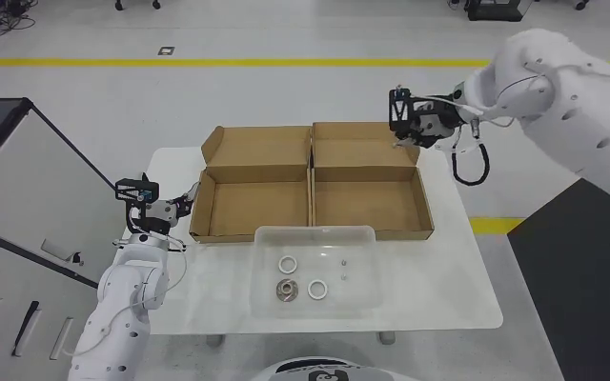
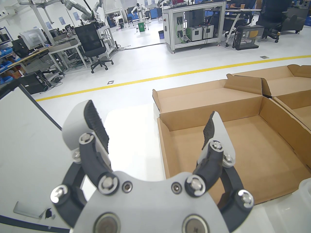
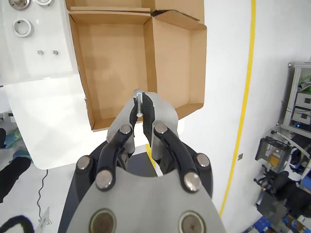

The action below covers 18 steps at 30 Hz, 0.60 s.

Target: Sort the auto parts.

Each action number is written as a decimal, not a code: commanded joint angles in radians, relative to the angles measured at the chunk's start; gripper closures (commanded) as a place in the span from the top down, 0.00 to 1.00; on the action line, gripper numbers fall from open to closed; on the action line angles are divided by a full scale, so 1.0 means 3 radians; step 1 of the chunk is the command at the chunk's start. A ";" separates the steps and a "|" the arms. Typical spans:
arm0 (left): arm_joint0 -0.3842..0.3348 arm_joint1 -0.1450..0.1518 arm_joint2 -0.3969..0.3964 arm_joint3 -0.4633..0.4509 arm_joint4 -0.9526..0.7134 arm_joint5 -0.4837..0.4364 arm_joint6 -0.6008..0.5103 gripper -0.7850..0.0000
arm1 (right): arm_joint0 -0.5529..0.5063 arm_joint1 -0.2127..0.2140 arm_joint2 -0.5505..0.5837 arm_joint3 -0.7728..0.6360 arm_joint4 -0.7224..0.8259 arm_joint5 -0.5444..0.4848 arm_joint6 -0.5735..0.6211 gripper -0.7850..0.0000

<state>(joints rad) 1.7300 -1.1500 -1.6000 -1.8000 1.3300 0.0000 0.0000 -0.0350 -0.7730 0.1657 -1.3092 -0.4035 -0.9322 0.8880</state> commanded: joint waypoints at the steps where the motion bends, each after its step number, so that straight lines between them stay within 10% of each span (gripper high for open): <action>1: 0.0000 0.0000 0.0000 0.0000 0.0000 0.0000 0.0000 1.00 | -0.0083 -0.0063 0.0014 0.0056 -0.0068 0.0024 0.0024 0.00; 18: 0.0000 0.0000 0.0000 0.0000 0.0000 0.0000 0.0000 1.00 | -0.0708 -0.0537 0.0014 0.0551 -0.0696 0.0164 0.0164 0.00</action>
<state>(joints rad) 1.7300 -1.1500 -1.6000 -1.8000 1.3300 0.0000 0.0000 -0.2353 -0.9263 0.1700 -1.1531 -0.5959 -0.8849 0.9353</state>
